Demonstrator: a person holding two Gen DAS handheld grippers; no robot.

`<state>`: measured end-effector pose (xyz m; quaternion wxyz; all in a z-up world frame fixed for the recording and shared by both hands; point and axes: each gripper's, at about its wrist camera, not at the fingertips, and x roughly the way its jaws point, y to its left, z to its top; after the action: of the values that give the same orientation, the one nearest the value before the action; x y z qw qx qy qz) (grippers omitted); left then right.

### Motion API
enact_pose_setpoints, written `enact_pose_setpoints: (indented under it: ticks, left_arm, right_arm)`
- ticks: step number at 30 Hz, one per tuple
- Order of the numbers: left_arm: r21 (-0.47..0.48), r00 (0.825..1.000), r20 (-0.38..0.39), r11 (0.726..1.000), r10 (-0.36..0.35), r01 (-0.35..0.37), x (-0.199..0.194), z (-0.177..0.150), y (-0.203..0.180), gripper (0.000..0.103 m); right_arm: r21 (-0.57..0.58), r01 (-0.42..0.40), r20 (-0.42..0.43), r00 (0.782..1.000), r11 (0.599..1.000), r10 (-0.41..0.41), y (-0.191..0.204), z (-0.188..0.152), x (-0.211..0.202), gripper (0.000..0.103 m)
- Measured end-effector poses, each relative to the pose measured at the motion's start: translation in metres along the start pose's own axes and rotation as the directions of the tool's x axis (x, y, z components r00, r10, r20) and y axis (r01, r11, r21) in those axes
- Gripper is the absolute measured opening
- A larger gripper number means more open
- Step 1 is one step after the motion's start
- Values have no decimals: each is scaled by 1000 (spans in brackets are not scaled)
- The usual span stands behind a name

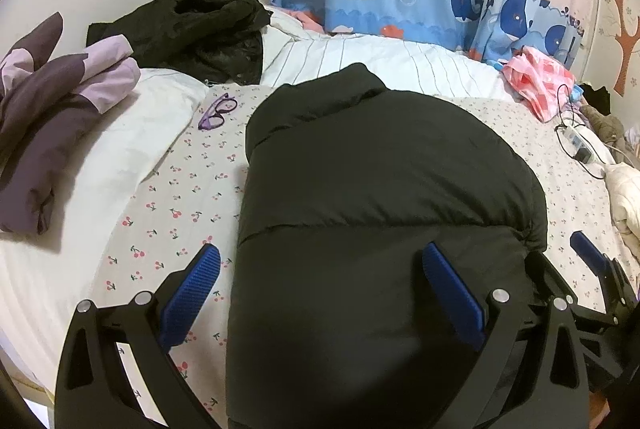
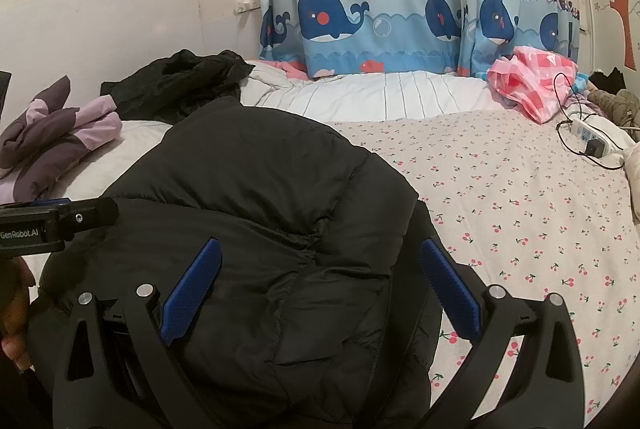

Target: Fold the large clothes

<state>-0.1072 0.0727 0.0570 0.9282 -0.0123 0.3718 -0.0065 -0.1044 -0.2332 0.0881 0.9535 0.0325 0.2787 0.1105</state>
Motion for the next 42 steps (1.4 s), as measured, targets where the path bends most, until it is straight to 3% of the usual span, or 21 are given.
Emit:
enact_pose_setpoints:
  ticks: [8, 9, 10, 11, 13, 15, 18, 19, 20, 21, 22, 28, 42]
  left_arm:
    - [-44, 999, 14, 998, -49, 50, 2, 1, 12, 97]
    - [-60, 997, 41, 996, -67, 70, -1, 0, 15, 88]
    - [-73, 996, 61, 995, -66, 70, -3, 1, 18, 67]
    - [-100, 996, 81, 994, -43, 51, -5, 1, 24, 59]
    - [-157, 995, 84, 985, -62, 75, -3, 3, 37, 39]
    - [-207, 993, 78, 973, -85, 99, -1, 3, 47, 31]
    - [-230, 995, 71, 969, -76, 90, 1, 2, 53, 31]
    - [-231, 995, 68, 969, -69, 83, 1, 2, 53, 36]
    - [-226, 997, 61, 972, -45, 58, 0, 2, 50, 49]
    - [-212, 998, 64, 977, -27, 40, -1, 2, 47, 83]
    - [-197, 997, 79, 979, -25, 40, -4, 2, 44, 96]
    - [-39, 994, 100, 998, 44, -40, -10, 2, 17, 96]
    - [-20, 997, 61, 999, 43, -42, -5, 3, 10, 96]
  right_arm:
    - [0, -6, -10, 1000, 1000, 6, 3, -1, 4, 96]
    - [0, -6, -10, 1000, 1000, 6, 3, -1, 4, 96]
    - [1, -7, -9, 1000, 1000, 7, 3, -1, 4, 96]
    - [0, -7, -9, 1000, 1000, 7, 3, -1, 4, 96]
    - [0, -7, -10, 1000, 1000, 7, 2, -1, 4, 96]
    - [0, -7, -10, 1000, 1000, 7, 2, -1, 4, 96]
    - [0, -6, -10, 1000, 1000, 6, 2, -1, 4, 96]
    - [1, -6, -10, 1000, 1000, 6, 3, -1, 4, 96]
    - [0, -6, -10, 1000, 1000, 6, 2, -1, 4, 96]
    - [-1, -6, -10, 1000, 1000, 6, 2, -1, 4, 96]
    - [-2, -6, -11, 1000, 1000, 6, 3, -1, 4, 96]
    - [-1, -6, -11, 1000, 1000, 6, 3, -1, 5, 96]
    - [0, -4, -4, 1000, 1000, 4, 3, -1, 4, 96]
